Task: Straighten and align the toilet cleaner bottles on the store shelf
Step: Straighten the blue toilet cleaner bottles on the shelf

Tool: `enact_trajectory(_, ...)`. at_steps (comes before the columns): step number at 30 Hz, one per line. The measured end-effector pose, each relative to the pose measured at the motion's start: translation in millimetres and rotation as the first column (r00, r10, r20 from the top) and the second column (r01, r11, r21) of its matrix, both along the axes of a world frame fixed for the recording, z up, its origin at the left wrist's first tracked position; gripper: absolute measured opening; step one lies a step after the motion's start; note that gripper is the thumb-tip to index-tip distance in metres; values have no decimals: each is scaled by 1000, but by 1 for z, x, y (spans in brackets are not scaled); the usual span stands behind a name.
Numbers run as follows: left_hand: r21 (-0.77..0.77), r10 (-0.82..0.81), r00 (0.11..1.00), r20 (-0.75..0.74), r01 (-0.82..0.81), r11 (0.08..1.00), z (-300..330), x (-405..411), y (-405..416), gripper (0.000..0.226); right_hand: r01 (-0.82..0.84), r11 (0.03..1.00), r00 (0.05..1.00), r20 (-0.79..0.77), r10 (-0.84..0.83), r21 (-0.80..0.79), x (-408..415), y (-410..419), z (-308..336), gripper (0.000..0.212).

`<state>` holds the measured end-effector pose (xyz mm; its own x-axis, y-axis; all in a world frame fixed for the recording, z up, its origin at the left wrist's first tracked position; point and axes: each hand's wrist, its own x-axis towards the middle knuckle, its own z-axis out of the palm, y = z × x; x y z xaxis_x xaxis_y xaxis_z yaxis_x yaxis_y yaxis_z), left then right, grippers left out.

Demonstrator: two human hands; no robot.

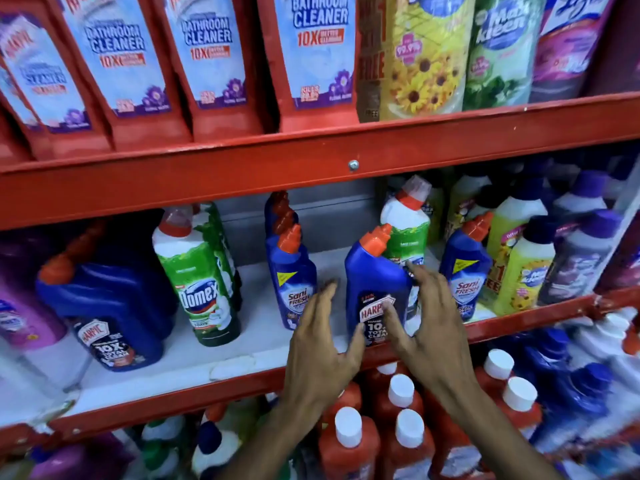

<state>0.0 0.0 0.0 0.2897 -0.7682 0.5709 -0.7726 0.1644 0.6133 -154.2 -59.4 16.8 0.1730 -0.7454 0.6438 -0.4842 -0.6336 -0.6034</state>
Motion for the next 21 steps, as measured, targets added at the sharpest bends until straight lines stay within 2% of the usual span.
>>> enact_trajectory(2,-15,-46,988,-145,44,999,0,-2,-9,56,-46,992,996,83,36,118,-2,-7,-3,58)
enact_trajectory(6,-11,-81,943,-322,82,997,1,-6,-16,41,-116,960,989,114,90,254,-8,-14,-12,57)
enact_trajectory(10,-17,-96,937,-336,96,995,-2,-2,-14,43,-172,934,977,175,121,315,-11,-15,-11,56)
enact_trajectory(16,-130,-111,930,-349,69,989,11,25,20,52,-215,946,960,230,160,242,17,9,1,57)
enact_trajectory(21,-167,-57,933,-355,-4,986,25,72,62,55,-339,913,922,270,276,226,72,35,15,55)
